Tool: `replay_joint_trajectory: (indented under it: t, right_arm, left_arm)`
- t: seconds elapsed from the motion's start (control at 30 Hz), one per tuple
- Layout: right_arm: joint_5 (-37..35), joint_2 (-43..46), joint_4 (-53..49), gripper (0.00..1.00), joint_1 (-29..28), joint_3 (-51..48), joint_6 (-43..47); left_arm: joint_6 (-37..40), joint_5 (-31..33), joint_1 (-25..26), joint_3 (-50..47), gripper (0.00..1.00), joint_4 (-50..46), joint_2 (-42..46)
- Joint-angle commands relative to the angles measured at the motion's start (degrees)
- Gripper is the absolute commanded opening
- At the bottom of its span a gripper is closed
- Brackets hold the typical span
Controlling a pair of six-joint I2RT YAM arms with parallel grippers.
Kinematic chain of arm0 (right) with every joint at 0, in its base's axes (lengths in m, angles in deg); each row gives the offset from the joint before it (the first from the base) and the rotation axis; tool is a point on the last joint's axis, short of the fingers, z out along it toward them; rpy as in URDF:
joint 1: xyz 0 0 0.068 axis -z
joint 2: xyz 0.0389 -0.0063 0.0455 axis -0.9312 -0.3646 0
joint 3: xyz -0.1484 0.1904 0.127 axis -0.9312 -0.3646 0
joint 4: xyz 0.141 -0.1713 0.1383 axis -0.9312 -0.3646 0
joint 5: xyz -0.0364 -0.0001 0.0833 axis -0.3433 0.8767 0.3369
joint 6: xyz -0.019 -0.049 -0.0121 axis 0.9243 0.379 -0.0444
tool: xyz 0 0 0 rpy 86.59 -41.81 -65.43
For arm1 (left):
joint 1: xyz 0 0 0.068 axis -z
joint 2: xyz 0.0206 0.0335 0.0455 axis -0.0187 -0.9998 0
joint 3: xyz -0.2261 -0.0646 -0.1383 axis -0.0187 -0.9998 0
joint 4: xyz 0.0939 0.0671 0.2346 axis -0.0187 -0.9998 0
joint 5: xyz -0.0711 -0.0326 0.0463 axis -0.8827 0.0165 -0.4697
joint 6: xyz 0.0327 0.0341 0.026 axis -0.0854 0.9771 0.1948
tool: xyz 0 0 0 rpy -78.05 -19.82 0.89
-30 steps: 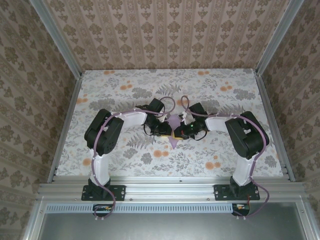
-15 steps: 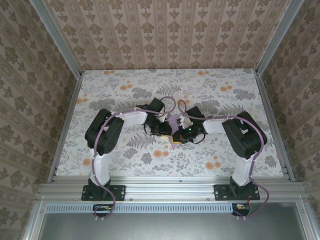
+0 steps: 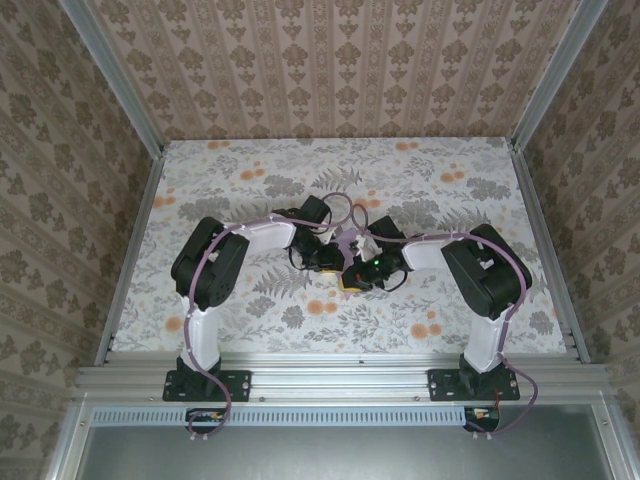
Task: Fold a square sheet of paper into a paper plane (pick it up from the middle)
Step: Third fold the triangle at the center of the table.
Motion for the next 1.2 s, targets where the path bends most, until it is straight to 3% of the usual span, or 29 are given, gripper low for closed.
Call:
replay_joint_trajectory:
  t: [0.0,0.53,1.17]
  right_arm:
    - [-0.8,-0.9,-0.1,0.09,-0.5,-0.1,-0.5]
    - [-4.2,9.6,-6.2,0.14,1.8,-5.2,1.6]
    - [-2.0,3.7,-3.9,0.13,1.2,-2.5,0.7]
  left_arm:
    - [1.4,7.4,1.0,-2.5,0.21,-3.4,-6.6]
    - [1.8,7.0,1.0,-3.3,0.21,-2.7,-6.8]
    - [1.5,6.6,1.0,-3.5,0.22,-2.2,-6.9]
